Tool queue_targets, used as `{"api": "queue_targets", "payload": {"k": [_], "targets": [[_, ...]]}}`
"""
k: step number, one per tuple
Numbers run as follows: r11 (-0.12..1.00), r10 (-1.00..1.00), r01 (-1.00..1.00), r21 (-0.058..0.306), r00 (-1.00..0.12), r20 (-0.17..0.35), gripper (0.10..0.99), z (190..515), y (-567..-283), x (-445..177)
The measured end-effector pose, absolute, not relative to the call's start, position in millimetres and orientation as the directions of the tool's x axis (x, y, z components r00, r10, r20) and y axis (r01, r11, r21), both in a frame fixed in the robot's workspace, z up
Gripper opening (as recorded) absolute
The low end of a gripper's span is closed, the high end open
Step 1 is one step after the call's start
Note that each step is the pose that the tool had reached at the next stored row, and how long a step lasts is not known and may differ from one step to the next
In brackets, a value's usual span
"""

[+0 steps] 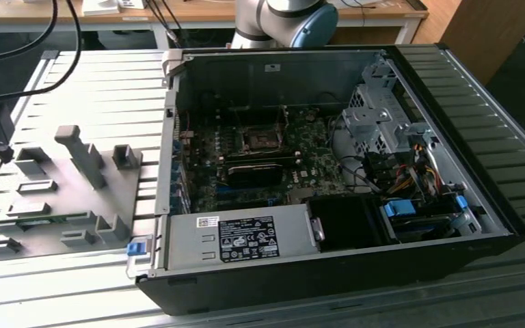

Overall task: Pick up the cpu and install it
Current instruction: 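Pick up the cpu and move it towards the insertion slot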

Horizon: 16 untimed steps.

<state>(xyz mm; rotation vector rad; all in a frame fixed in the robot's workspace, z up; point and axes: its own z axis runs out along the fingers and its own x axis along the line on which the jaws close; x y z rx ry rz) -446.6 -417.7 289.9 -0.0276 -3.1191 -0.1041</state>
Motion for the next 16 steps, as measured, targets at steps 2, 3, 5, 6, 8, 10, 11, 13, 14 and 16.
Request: {"api": "queue_targets", "payload": {"k": [2, 3, 5, 6, 8, 10, 11, 13, 14, 16], "targets": [[0.998, 0.017, 0.018, 0.067, -1.0, 0.021, 0.545, 293, -418, -447], [0.998, 0.017, 0.018, 0.066, -1.0, 0.021, 0.545, 294, -418, -447], [0.998, 0.017, 0.018, 0.066, -1.0, 0.021, 0.545, 296, -418, -447], [0.998, 0.017, 0.018, 0.066, -1.0, 0.021, 0.545, 297, -418, -447], [0.998, 0.017, 0.018, 0.066, -1.0, 0.021, 0.545, 299, -418, -447], [0.998, 0.017, 0.018, 0.066, -1.0, 0.021, 0.545, 302, -418, -447], [0.998, 0.017, 0.018, 0.066, -1.0, 0.021, 0.545, 303, -418, -447], [0.998, 0.017, 0.018, 0.066, -1.0, 0.021, 0.545, 306, -418, -447], [0.998, 0.017, 0.018, 0.066, -1.0, 0.021, 0.545, 307, -418, -447], [0.998, 0.017, 0.018, 0.066, -1.0, 0.021, 0.545, 310, -418, -447]]}}
